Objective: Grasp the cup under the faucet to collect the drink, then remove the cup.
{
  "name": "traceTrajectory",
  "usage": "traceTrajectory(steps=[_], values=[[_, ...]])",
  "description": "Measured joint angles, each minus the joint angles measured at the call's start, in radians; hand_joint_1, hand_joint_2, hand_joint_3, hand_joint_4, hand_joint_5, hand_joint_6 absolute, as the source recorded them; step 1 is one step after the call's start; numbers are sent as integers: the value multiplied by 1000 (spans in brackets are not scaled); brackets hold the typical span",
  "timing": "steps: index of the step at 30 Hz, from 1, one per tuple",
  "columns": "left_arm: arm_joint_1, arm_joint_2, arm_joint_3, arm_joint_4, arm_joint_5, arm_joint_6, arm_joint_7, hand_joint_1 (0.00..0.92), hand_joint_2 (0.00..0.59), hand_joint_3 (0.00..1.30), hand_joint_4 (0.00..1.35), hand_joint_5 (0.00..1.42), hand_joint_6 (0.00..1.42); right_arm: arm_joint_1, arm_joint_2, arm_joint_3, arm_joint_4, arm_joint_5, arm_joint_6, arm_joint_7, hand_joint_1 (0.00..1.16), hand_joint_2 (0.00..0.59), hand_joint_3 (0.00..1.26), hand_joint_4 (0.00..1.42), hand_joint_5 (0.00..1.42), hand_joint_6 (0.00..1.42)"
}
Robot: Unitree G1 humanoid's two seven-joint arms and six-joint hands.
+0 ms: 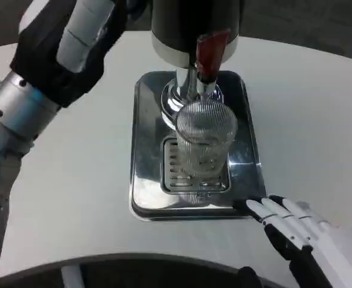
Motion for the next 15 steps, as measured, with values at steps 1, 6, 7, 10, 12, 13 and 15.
traceTrajectory(steps=[1,6,7,10,12,13,15], values=[[-11,-1,-4,3,-1,15,-13,0,81,0,0,9,0,6,0,-6,-4,4,-1,-2,566,520,165,119,86,96],[-66,-8,-29,51,-21,111,-97,0,76,0,0,11,0,19,3,-20,-6,17,-1,-3,566,520,165,119,86,96],[-70,-10,-32,57,-21,123,-107,0,74,0,0,13,0,19,5,-21,-6,19,-1,-3,566,520,165,119,86,96],[-80,-17,-49,62,-11,136,-123,0,73,0,0,17,0,19,12,-25,-6,26,1,-2,565,523,165,119,86,96],[-84,-20,-56,64,11,140,-132,0,71,0,0,19,0,19,14,-28,-6,28,2,-2,563,525,165,119,86,97],[-84,-20,-58,70,14,143,-133,0,71,0,0,21,0,20,15,-31,-6,28,2,-2,561,525,165,119,86,97],[-84,-22,-58,78,20,146,-134,0,70,0,0,25,0,21,16,-33,-6,29,2,-2,558,524,165,119,86,97]])
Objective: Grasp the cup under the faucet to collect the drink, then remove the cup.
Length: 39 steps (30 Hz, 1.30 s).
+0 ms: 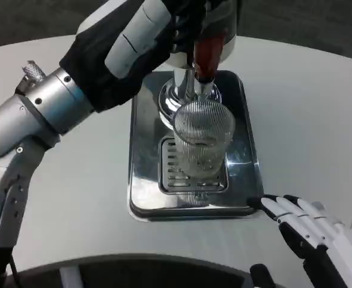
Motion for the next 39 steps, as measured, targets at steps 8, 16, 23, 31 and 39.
traceTrajectory(steps=[8,16,23,31,39], values=[[17,0,2,25,42,0,-13,0,68,0,0,32,0,-2,3,5,0,0,0,3,547,523,165,119,86,98],[41,0,1,55,77,-4,-35,0,66,0,0,35,0,-4,6,12,0,0,5,4,540,518,165,119,86,98],[51,-1,-7,57,114,-27,-44,0,66,0,0,37,0,1,6,18,0,-1,6,4,535,518,165,119,92,106],[62,30,-25,51,256,-182,-47,0,70,0,0,49,0,0,7,26,0,-3,7,4,530,517,165,119,97,126],[73,109,-47,41,404,-361,-44,0,74,0,0,76,15,-4,6,33,0,-7,7,3,528,517,165,119,97,137]])
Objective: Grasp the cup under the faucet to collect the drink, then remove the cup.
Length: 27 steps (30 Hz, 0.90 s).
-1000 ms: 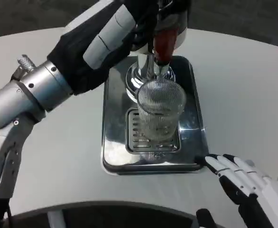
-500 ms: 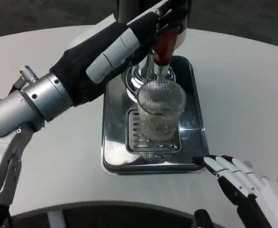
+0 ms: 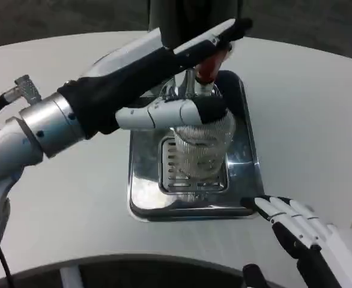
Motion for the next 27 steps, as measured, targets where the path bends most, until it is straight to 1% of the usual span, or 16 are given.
traceTrajectory(steps=[3,8,15,18,21,22,24,27], values=[[1,22,-2,0,24,-43,0,0,74,0,0,80,18,1,-1,-1,0,0,0,0,527,517,165,126,104,141],[11,73,-5,0,65,-141,0,0,74,0,0,75,15,3,-4,-5,0,4,-1,-2,526,517,165,128,108,143],[13,103,-5,-3,113,-210,25,0,81,0,0,64,10,4,-3,-3,4,6,-1,-2,530,510,165,129,108,145],[13,113,-5,-6,136,-231,35,0,83,0,0,61,8,1,-1,-1,13,9,-2,-10,529,453,159,129,111,163],[14,122,-3,-6,139,-245,37,0,84,0,0,59,2,-17,-2,-3,43,8,-10,-38,527,424,148,120,111,165],[14,125,-2,-6,140,-247,38,0,84,0,0,59,1,-25,-2,-6,54,8,-9,-40,521,391,132,110,111,165],[15,130,-2,-6,140,-252,40,0,84,0,0,59,0,-39,-1,-9,70,9,-7,-43,508,361,119,107,98,165],[20,139,-1,-13,141,-256,48,0,84,0,0,59,0,-97,3,-16,118,10,15,-48,501,332,89,90,87,147]])
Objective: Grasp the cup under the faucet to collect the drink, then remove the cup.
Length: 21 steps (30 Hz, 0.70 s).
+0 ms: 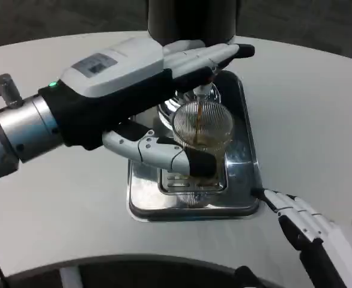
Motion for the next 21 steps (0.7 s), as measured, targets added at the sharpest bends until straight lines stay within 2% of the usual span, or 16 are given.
traceTrajectory(steps=[3,6,11,12,17,21], values=[[1,1,0,-2,0,0,2,0,84,0,0,59,0,-56,3,3,31,-7,18,-7,500,319,83,87,77,146],[3,3,0,-12,0,0,6,0,84,0,0,59,0,-151,23,12,95,-14,64,-9,514,294,56,58,55,134],[9,5,2,-15,1,0,12,0,84,0,0,58,0,-247,52,33,162,-9,123,-12,523,269,18,33,31,105],[14,5,2,-18,1,0,17,0,84,0,0,58,0,-277,64,39,185,-1,151,-12,523,268,8,26,21,100],[16,7,3,-20,1,0,21,0,83,0,0,58,0,-367,89,43,253,48,212,-13,556,257,0,1,0,83],[17,8,3,-20,1,0,22,0,83,0,0,58,0,-442,98,38,314,113,238,-18,560,248,0,0,0,67]])
